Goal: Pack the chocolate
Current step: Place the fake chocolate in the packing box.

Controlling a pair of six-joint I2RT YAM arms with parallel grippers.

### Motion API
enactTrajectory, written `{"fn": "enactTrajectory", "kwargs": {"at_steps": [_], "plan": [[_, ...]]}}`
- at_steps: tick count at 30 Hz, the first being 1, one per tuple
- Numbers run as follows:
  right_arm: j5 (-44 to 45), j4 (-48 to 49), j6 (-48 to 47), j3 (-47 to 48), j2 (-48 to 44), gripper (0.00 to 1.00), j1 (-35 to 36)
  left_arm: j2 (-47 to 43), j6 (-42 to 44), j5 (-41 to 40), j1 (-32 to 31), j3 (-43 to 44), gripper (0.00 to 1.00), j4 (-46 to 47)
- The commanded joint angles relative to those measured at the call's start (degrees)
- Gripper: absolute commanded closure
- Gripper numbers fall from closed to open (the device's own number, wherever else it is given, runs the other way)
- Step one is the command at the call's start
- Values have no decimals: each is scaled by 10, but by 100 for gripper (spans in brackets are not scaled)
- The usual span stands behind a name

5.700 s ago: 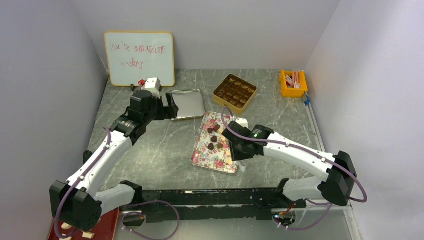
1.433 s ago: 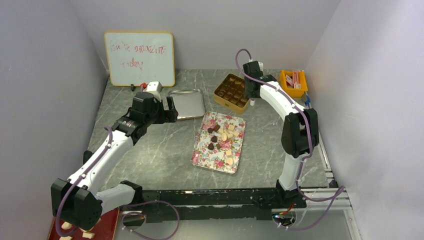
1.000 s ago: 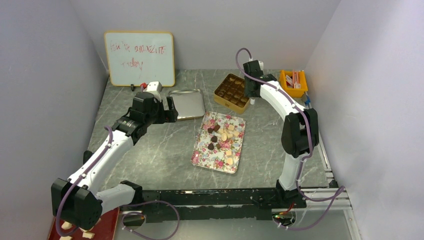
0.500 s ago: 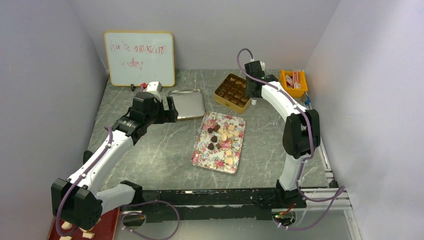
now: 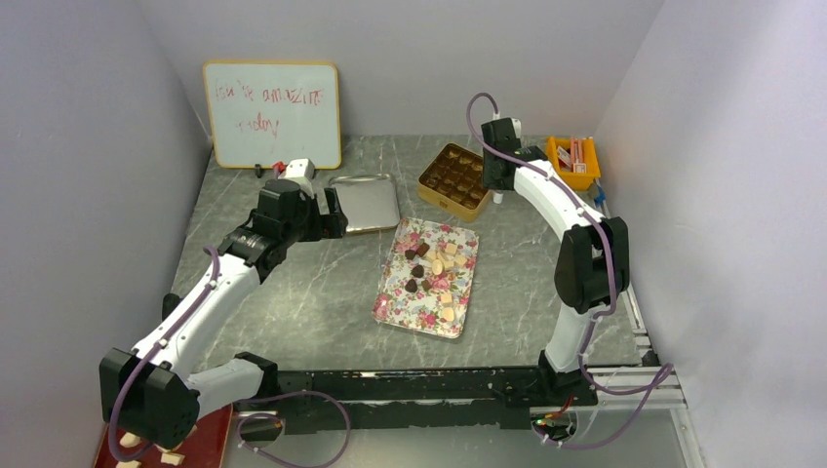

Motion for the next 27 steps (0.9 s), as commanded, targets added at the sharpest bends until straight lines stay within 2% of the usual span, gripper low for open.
{"fn": "enactTrajectory", "kwargs": {"at_steps": [1, 5, 11, 13, 25, 27], "plan": [[4, 25, -3, -8, -36, 100, -3, -19, -11, 9, 1, -3, 0, 2], [3, 27, -5, -12, -38, 99, -3, -22, -13, 10, 1, -4, 0, 2], [-1, 23, -5, -8, -37, 90, -3, -20, -15, 12, 0, -4, 0, 4], [-1, 24, -5, -9, -36, 84, -3, -20, -15, 13, 0, -4, 0, 4], [-3, 20, -5, 7, -29, 78, -4, -13, -14, 15, -1, 1, 0, 6], [-4, 19, -5, 9, -27, 74, -4, -11, -13, 15, -1, 2, 0, 7]]}}
